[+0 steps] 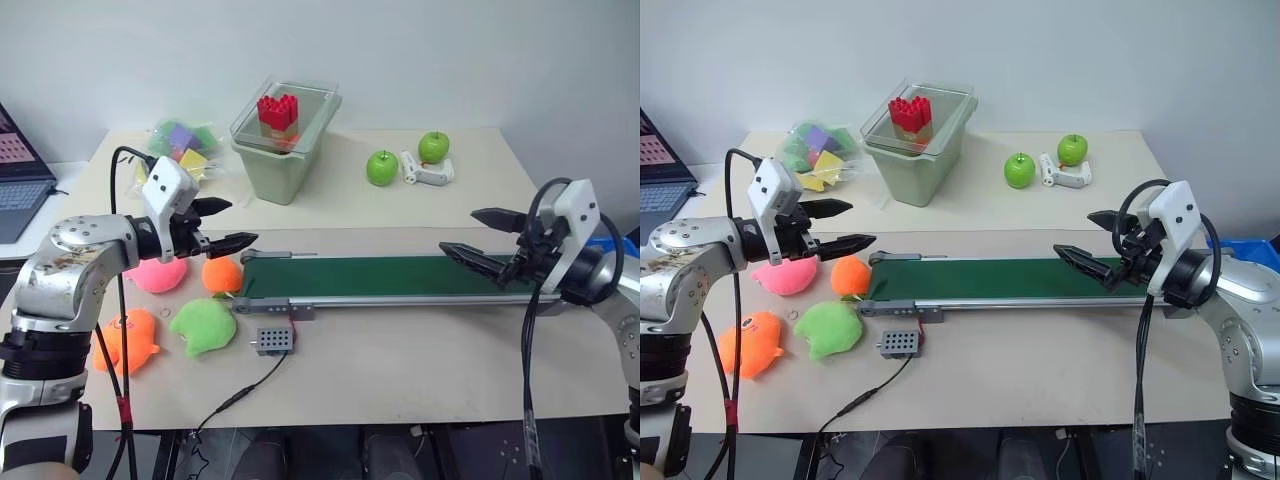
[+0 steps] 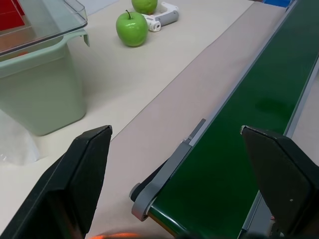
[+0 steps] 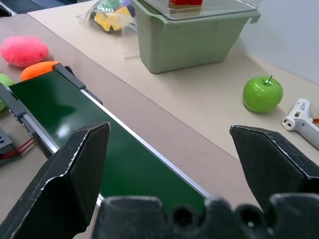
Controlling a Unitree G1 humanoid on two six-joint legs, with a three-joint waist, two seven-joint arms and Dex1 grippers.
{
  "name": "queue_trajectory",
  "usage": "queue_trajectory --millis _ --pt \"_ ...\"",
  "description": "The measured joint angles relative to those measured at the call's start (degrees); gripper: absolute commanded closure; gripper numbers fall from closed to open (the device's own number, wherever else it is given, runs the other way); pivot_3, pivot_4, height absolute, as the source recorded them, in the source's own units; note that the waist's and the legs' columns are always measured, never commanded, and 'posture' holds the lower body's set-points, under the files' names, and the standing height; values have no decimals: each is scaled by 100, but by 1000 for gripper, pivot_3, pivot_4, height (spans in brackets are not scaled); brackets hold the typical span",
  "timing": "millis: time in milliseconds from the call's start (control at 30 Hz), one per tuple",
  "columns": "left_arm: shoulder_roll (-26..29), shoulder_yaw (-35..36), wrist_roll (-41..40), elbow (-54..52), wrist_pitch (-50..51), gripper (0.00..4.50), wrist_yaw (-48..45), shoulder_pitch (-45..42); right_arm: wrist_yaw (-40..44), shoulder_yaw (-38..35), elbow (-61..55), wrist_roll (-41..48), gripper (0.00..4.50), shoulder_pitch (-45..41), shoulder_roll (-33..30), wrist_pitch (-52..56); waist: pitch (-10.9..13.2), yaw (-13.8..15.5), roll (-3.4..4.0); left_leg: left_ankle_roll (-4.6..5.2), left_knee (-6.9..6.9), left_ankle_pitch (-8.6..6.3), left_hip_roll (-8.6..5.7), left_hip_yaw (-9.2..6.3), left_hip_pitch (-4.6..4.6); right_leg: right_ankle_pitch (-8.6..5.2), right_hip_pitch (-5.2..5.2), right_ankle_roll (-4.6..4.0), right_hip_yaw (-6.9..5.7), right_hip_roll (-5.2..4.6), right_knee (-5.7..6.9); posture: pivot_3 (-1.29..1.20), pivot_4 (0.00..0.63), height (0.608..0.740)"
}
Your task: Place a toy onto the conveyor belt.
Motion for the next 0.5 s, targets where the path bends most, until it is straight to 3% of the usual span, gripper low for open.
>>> queue_trajectory --millis 233,367,500 --pt "-76 647 -532 -269 688 92 382 29 161 413 279 -3 0 -547 -2 0 0 -65 0 0 1 0 1 -1 4 0 -2 0 3 1 1 0 150 740" --pt "-84 1896 -1344 -284 1783 92 900 363 406 861 631 -17 0 -1014 35 -1 0 -114 1 0 0 0 3 -8 4 0 -4 0 4 2 4 0 150 740" --pt "-81 2961 -1584 -255 2316 92 1485 912 683 1220 930 -38 0 -1477 77 -13 0 -105 0 -5 -1 3 2 -18 3 0 -5 0 2 1 2 0 150 740"
